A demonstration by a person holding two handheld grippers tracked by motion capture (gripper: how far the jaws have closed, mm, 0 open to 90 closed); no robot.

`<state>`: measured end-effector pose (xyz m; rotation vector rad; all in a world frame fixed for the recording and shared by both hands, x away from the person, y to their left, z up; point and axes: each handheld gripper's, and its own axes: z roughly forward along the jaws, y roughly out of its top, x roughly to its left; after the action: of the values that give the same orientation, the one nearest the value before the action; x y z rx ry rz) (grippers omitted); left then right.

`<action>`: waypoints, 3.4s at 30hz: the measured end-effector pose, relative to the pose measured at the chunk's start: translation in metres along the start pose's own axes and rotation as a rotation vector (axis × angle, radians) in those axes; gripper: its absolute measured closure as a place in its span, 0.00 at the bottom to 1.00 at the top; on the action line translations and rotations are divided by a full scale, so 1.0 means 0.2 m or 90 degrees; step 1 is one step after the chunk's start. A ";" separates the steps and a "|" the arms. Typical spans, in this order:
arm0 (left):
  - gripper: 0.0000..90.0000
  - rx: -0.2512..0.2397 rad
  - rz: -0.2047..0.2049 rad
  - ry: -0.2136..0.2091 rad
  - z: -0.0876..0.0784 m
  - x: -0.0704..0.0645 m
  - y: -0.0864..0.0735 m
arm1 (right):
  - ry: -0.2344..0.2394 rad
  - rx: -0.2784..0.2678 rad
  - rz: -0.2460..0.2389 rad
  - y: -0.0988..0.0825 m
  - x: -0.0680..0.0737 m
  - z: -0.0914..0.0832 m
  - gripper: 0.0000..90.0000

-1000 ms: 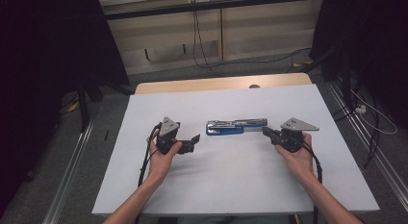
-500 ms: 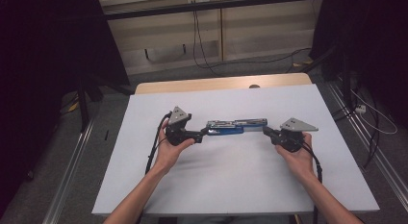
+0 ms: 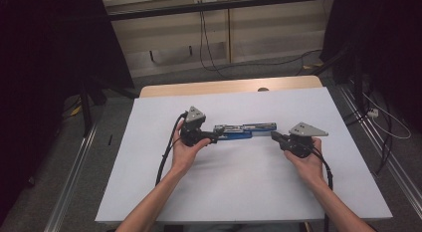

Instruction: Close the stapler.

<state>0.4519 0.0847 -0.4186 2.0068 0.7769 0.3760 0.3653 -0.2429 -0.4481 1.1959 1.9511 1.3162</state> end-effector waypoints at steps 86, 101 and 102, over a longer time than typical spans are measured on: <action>1.00 0.041 0.012 -0.036 0.15 -0.01 -0.11 | -0.020 0.173 -0.010 0.04 -0.05 0.21 1.00; 1.00 0.037 0.014 -0.037 0.15 0.00 -0.11 | -0.031 0.187 -0.005 0.04 -0.05 0.23 1.00; 1.00 0.037 0.013 -0.039 0.15 0.00 -0.11 | -0.033 0.187 -0.006 0.04 -0.05 0.23 1.00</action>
<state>0.4596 0.0737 -0.4526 2.0719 0.7384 0.3057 0.4096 -0.2285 -0.4598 1.3393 2.1624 1.0056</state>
